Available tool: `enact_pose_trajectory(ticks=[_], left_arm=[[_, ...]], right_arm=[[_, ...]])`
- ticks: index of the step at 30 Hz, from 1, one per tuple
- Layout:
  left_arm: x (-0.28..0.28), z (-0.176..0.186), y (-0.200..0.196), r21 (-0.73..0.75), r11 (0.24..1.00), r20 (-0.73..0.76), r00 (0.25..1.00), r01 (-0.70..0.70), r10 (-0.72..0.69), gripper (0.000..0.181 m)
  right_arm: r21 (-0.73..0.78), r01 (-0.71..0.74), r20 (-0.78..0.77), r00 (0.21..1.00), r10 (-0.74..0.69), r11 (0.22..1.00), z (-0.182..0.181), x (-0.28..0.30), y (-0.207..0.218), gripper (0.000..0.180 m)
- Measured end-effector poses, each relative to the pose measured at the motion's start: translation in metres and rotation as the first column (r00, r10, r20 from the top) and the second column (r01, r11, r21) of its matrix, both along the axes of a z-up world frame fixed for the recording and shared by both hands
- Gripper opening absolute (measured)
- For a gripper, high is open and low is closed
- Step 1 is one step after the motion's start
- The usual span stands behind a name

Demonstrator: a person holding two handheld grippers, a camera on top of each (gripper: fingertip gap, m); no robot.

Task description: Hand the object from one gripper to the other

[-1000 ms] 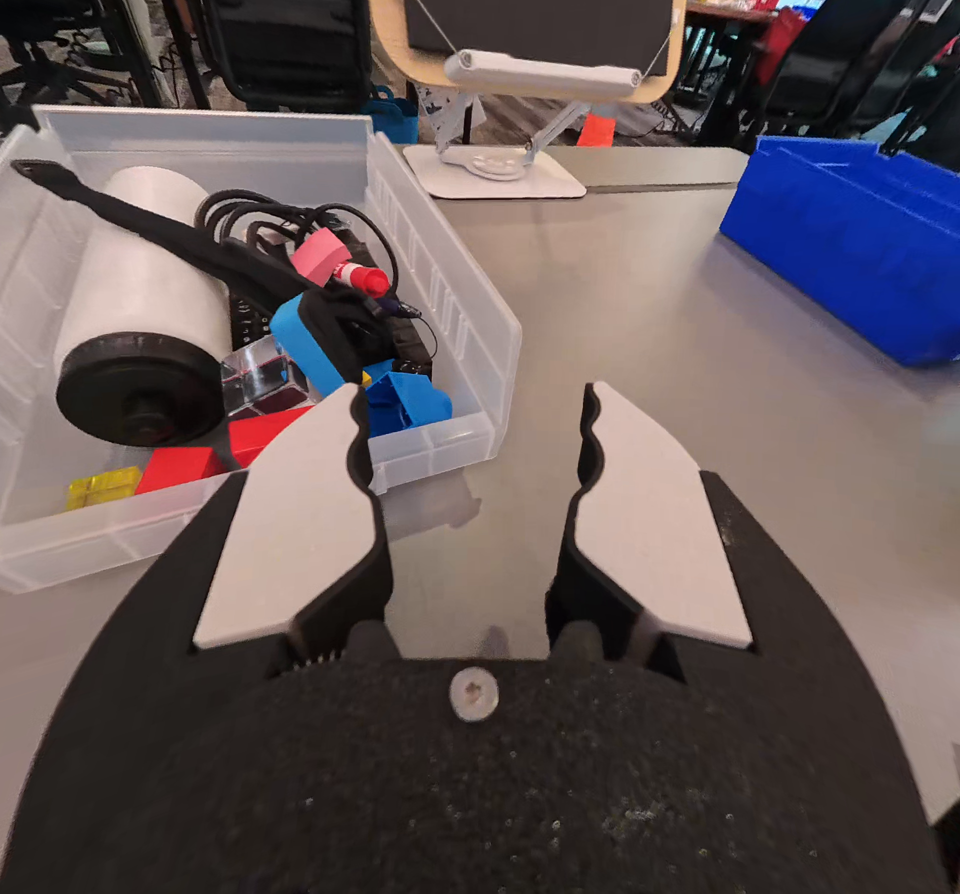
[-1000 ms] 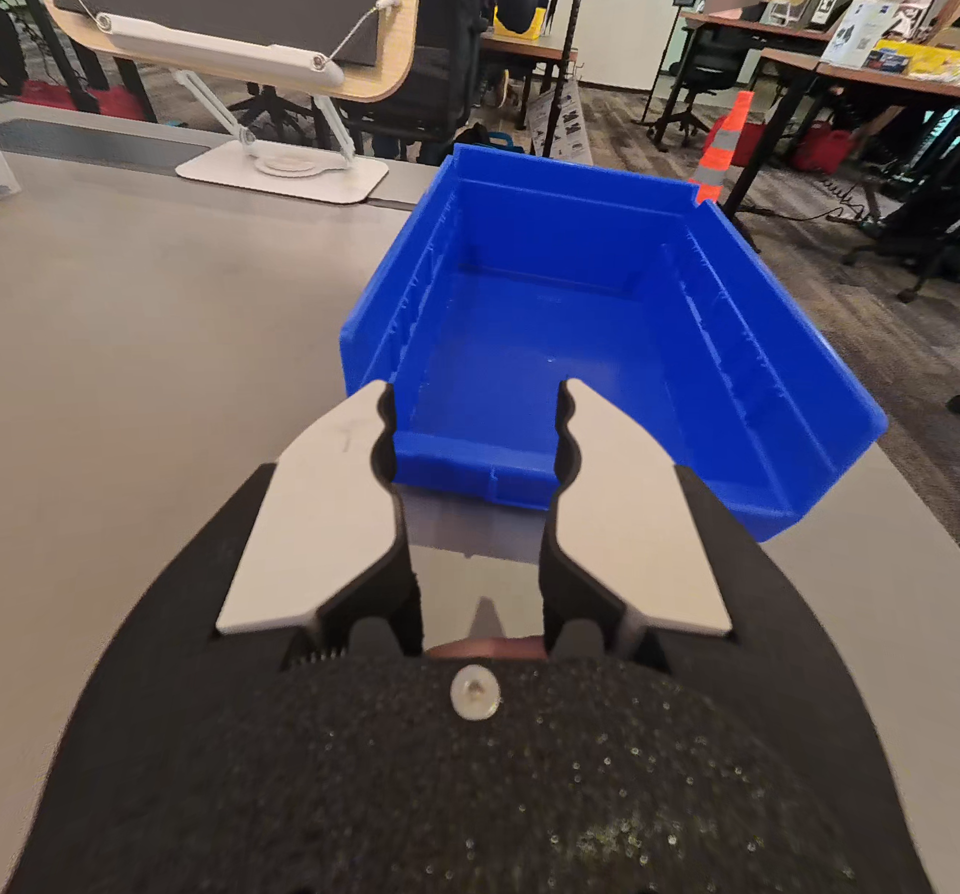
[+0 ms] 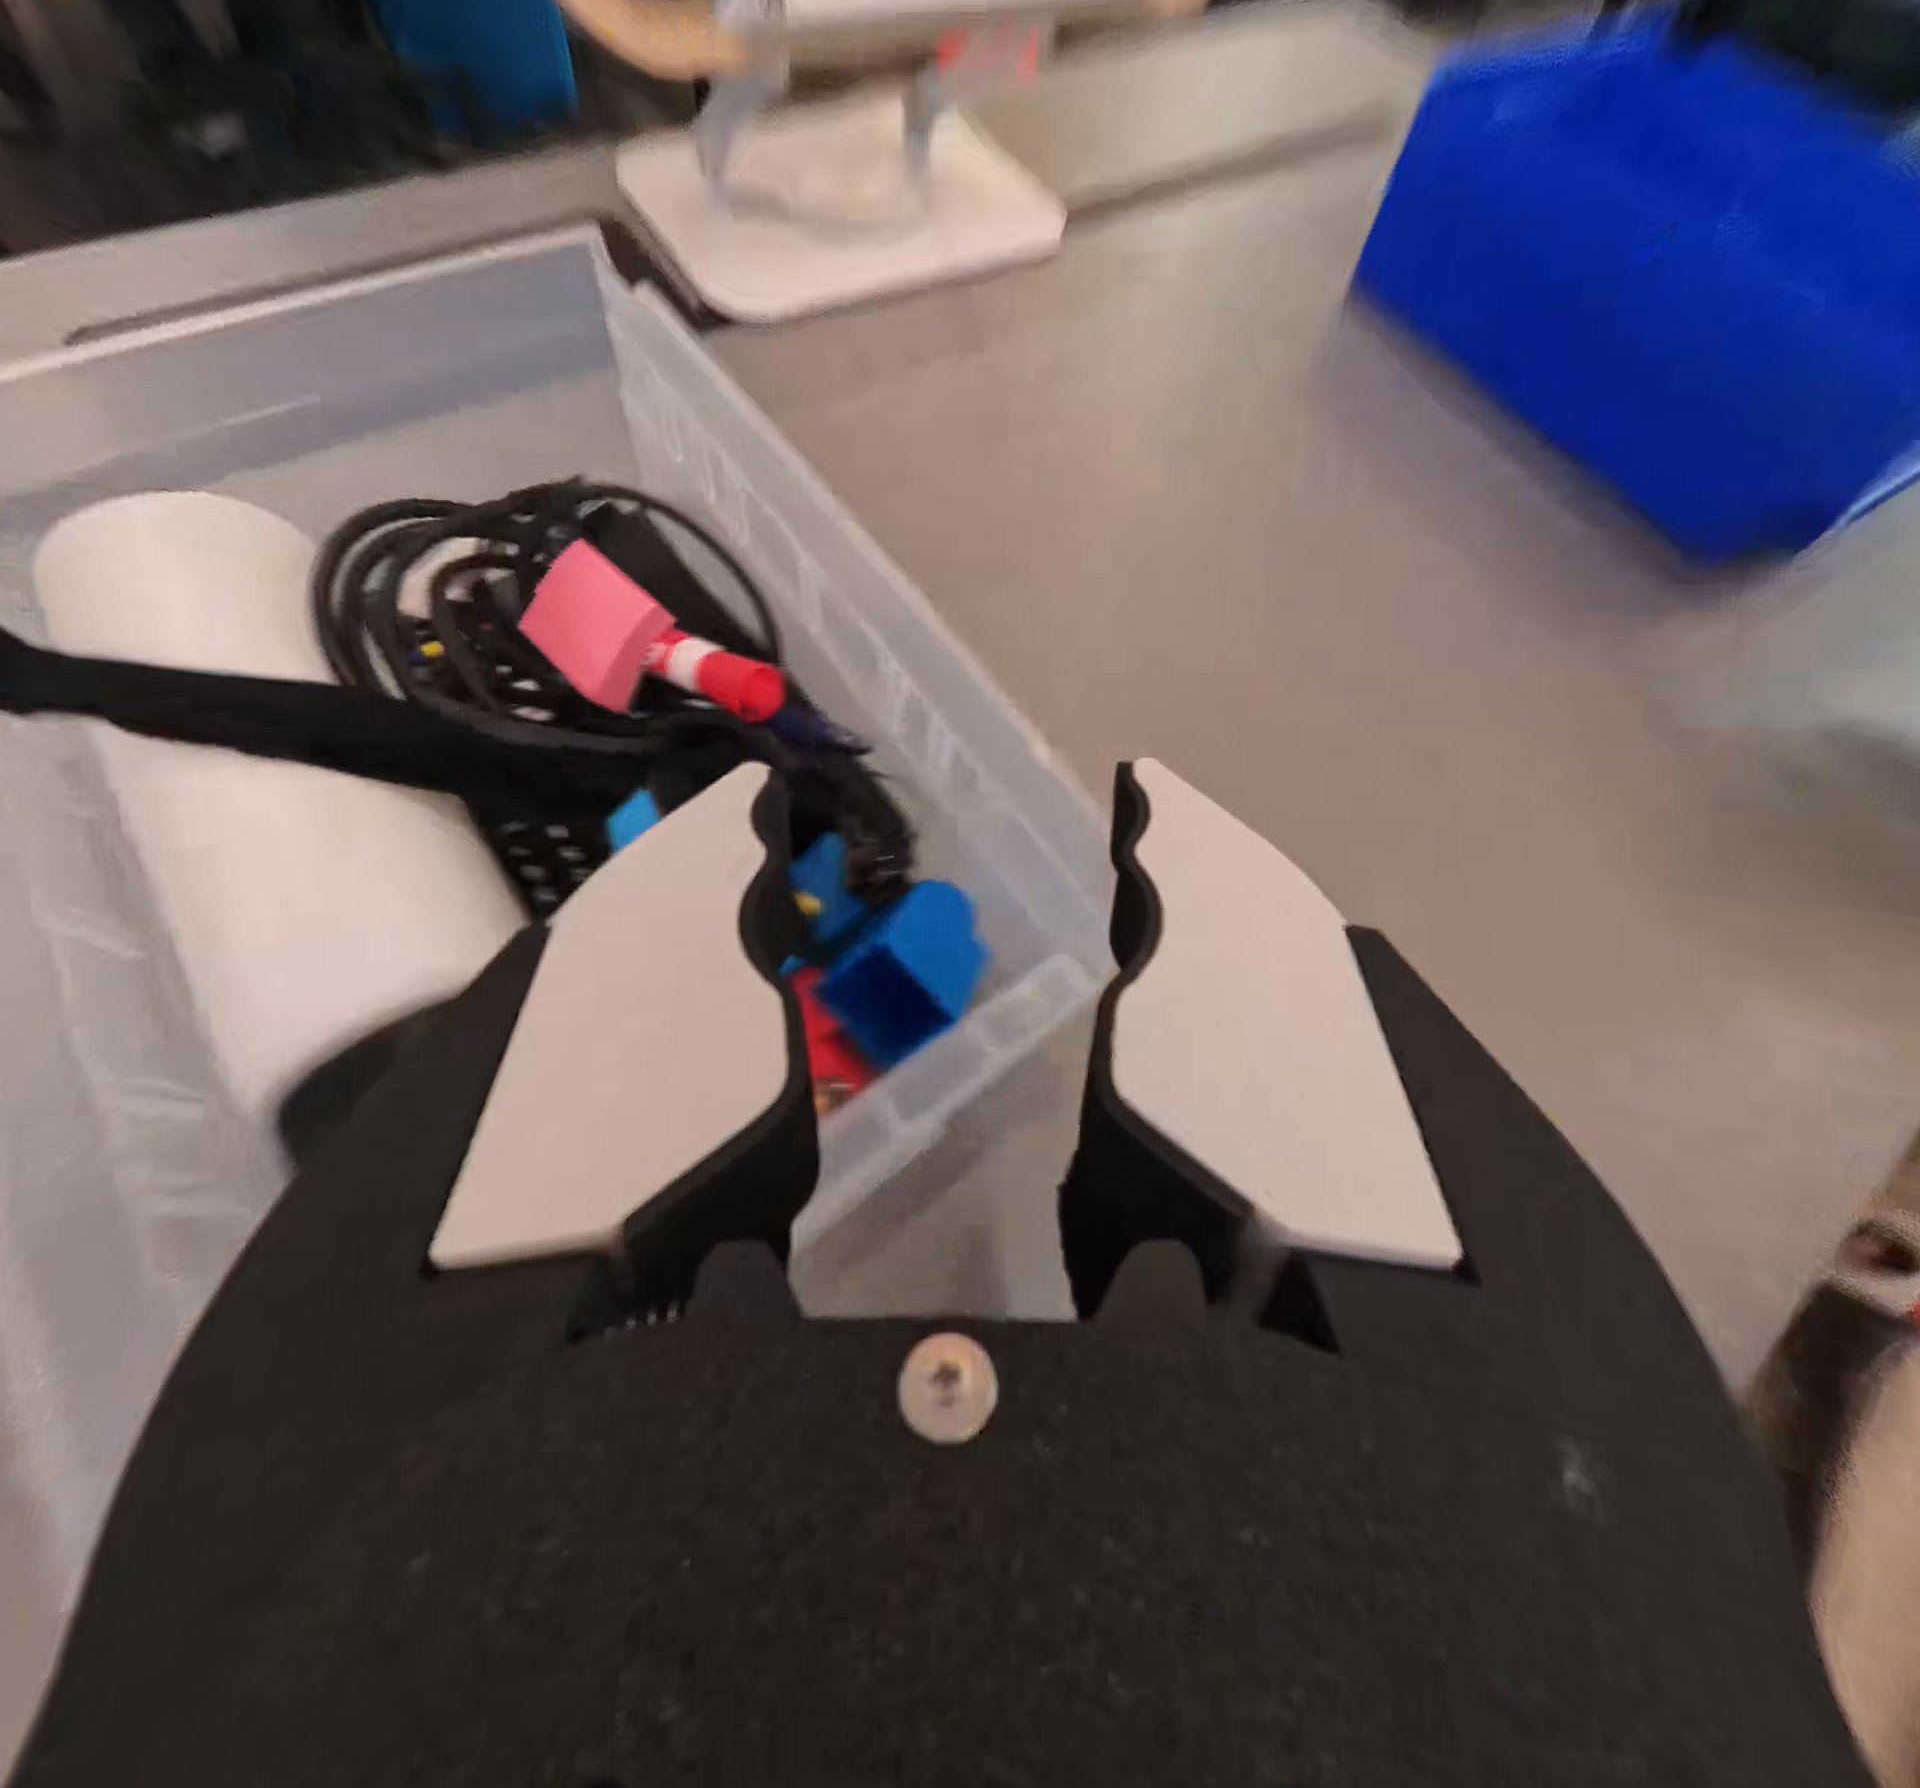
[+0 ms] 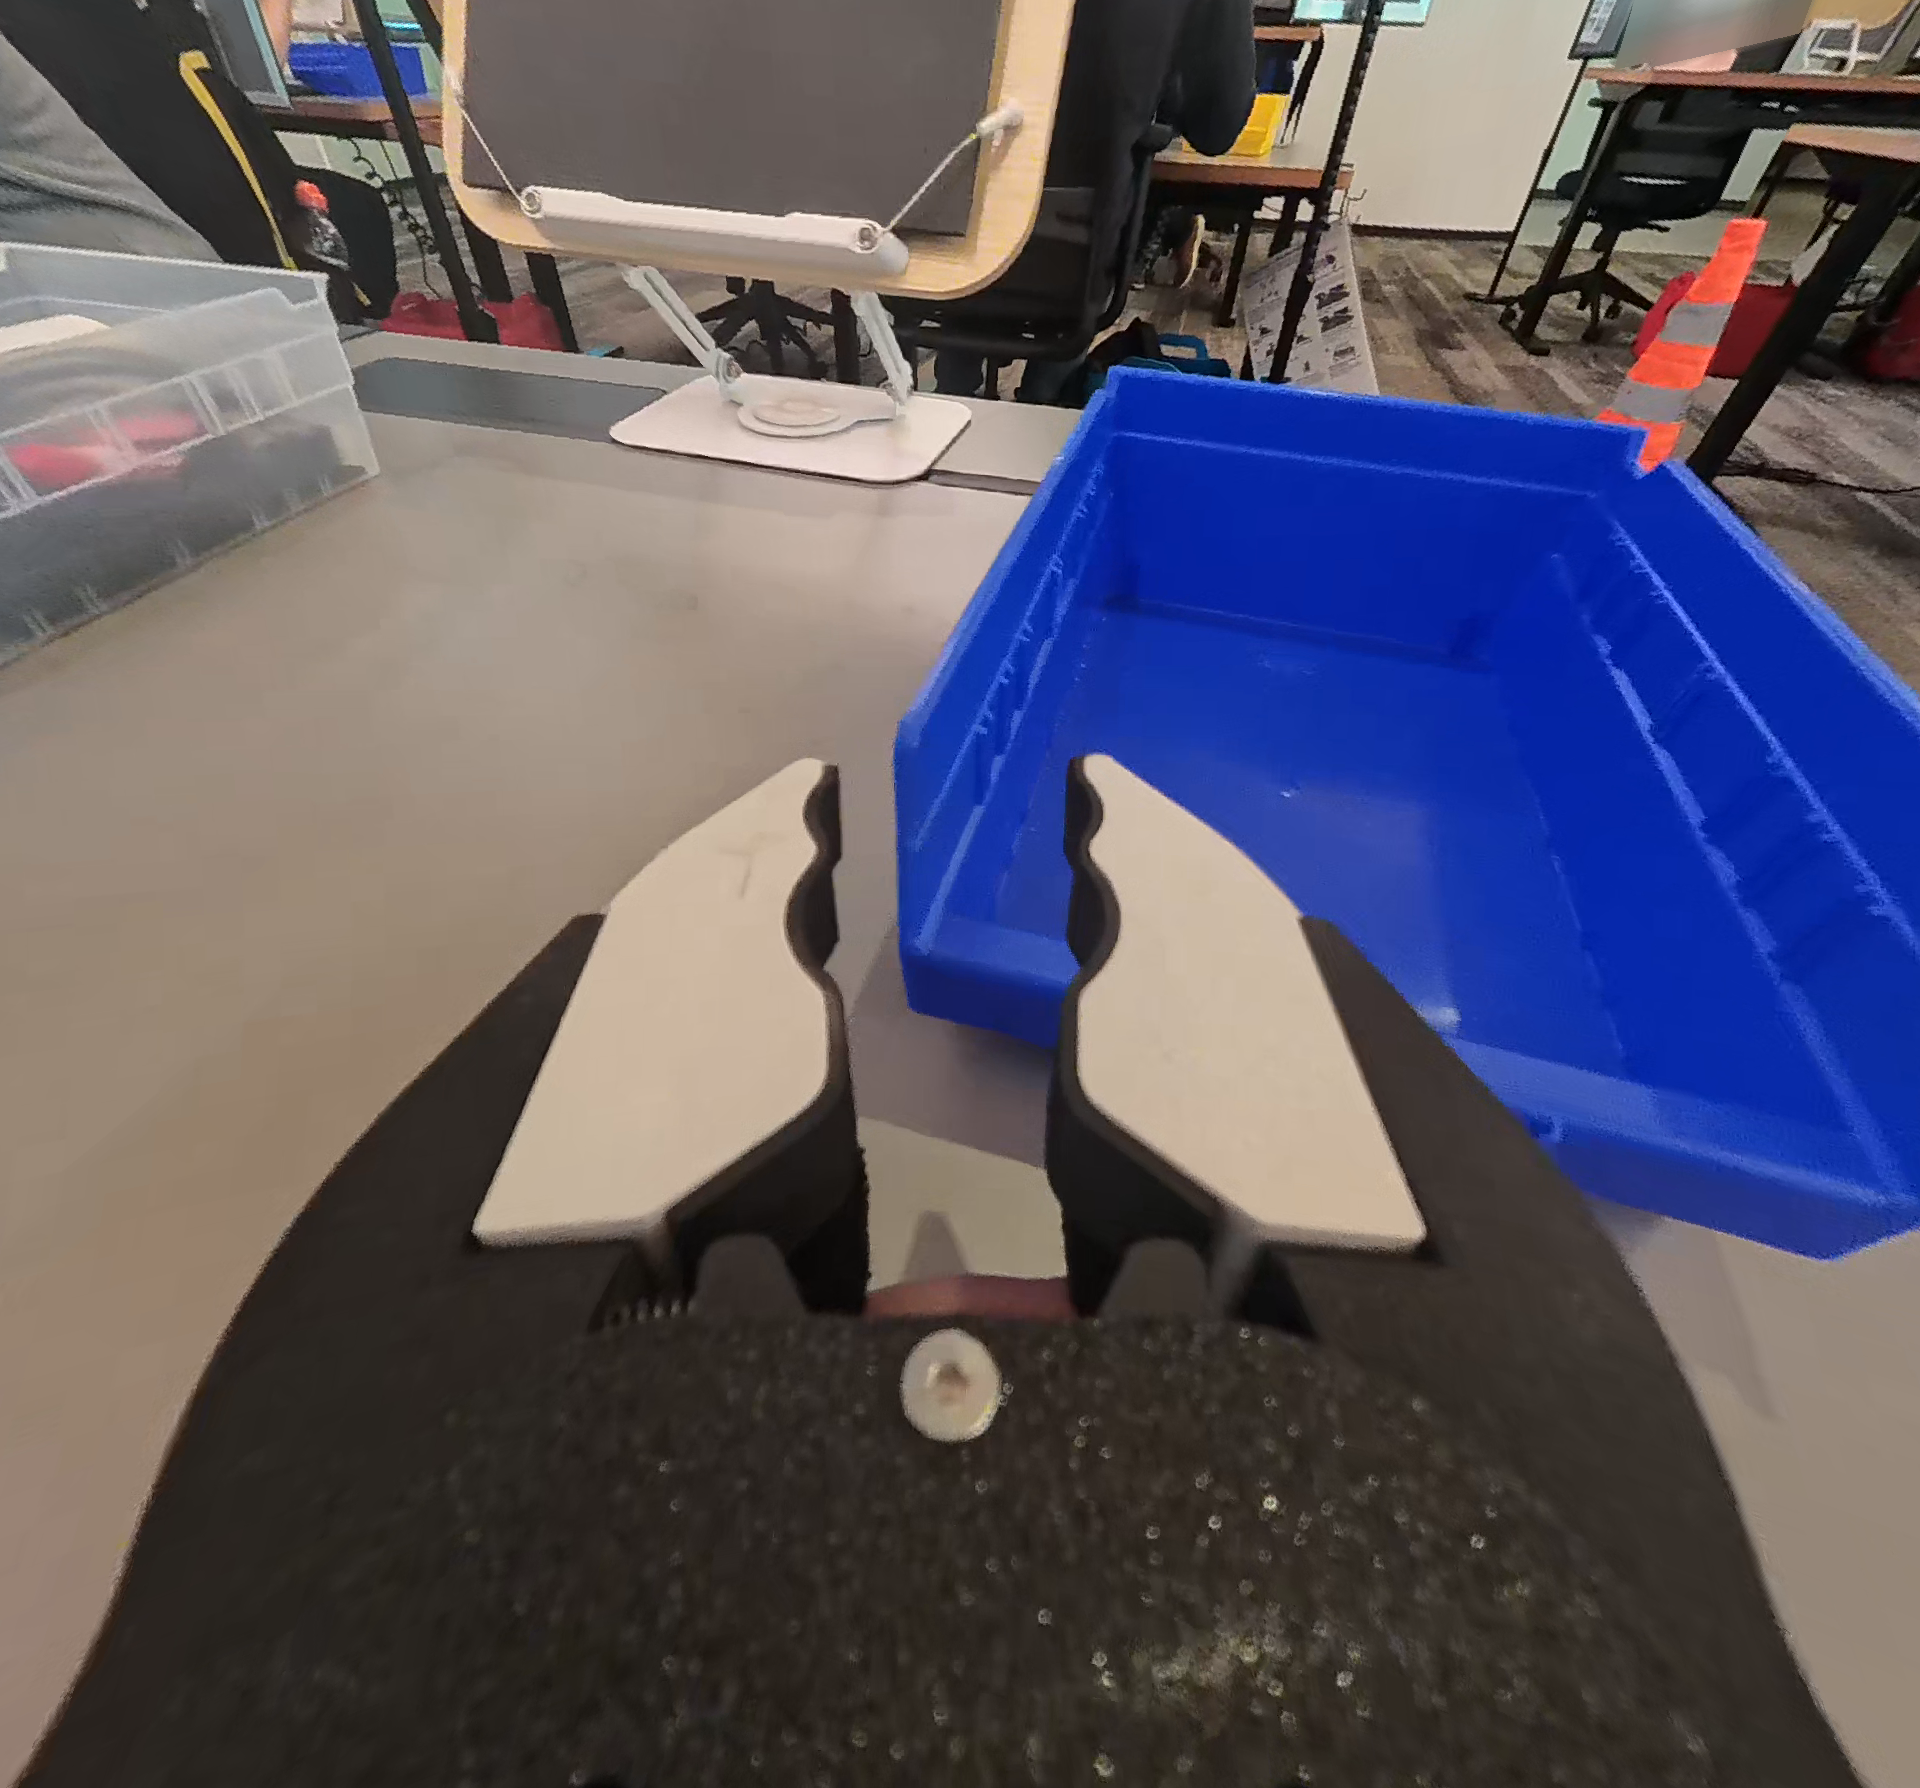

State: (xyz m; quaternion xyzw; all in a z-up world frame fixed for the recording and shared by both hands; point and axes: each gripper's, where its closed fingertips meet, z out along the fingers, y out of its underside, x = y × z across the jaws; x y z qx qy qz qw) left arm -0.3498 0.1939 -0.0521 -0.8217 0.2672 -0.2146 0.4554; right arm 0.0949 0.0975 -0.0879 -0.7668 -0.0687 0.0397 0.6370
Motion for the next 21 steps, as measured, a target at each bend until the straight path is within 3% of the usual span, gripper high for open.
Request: enact_pose_trajectory(ticks=[2,5,6,9,10,12,14,16,21], left_arm=[[-0.012,-0.011,0.038,-0.026,0.999,-0.249,0.968,0.031,-0.036,0.056],[-0.030,-0.038,0.091,-0.083,0.993,-0.599,0.792,0.083,-0.116,0.054],[-0.030,-0.047,0.104,-0.146,0.987,-0.621,0.769,0.074,-0.149,0.054],[-0.010,-0.072,0.121,-0.438,0.898,-0.481,0.853,-0.034,-0.202,0.064],[-0.008,-0.078,0.126,-0.492,0.865,-0.476,0.862,-0.095,-0.176,0.059],[-0.009,-0.081,0.145,-0.451,0.867,-0.533,0.843,-0.211,-0.072,0.052],[-0.009,-0.082,0.156,-0.428,0.859,-0.560,0.828,-0.282,-0.007,0.057],[-0.009,-0.090,0.156,-0.463,0.821,-0.586,0.810,-0.334,-0.001,0.068],[-0.015,-0.110,0.156,-0.504,0.778,-0.642,0.765,-0.375,-0.046,0.066]], right_arm=[[-0.003,-0.012,0.000,1.000,0.012,1.000,0.000,-0.004,0.001,0.041],[-0.011,-0.014,0.029,0.999,0.014,1.000,-0.003,-0.006,0.003,0.041],[-0.014,-0.012,0.040,0.999,0.012,1.000,-0.004,-0.007,0.002,0.041],[-0.015,0.001,0.072,0.997,0.001,1.000,-0.004,-0.005,0.002,0.041],[-0.016,0.002,0.080,0.997,0.000,1.000,-0.005,-0.005,0.001,0.041],[-0.024,0.006,0.093,0.996,-0.004,1.000,-0.007,-0.005,0.000,0.041],[-0.027,0.007,0.103,0.995,-0.004,1.000,-0.008,-0.004,-0.002,0.041],[-0.031,0.008,0.114,0.993,-0.005,0.999,-0.009,-0.003,-0.004,0.041],[-0.044,-0.003,0.104,0.995,0.007,0.999,-0.010,-0.004,-0.005,0.040]])
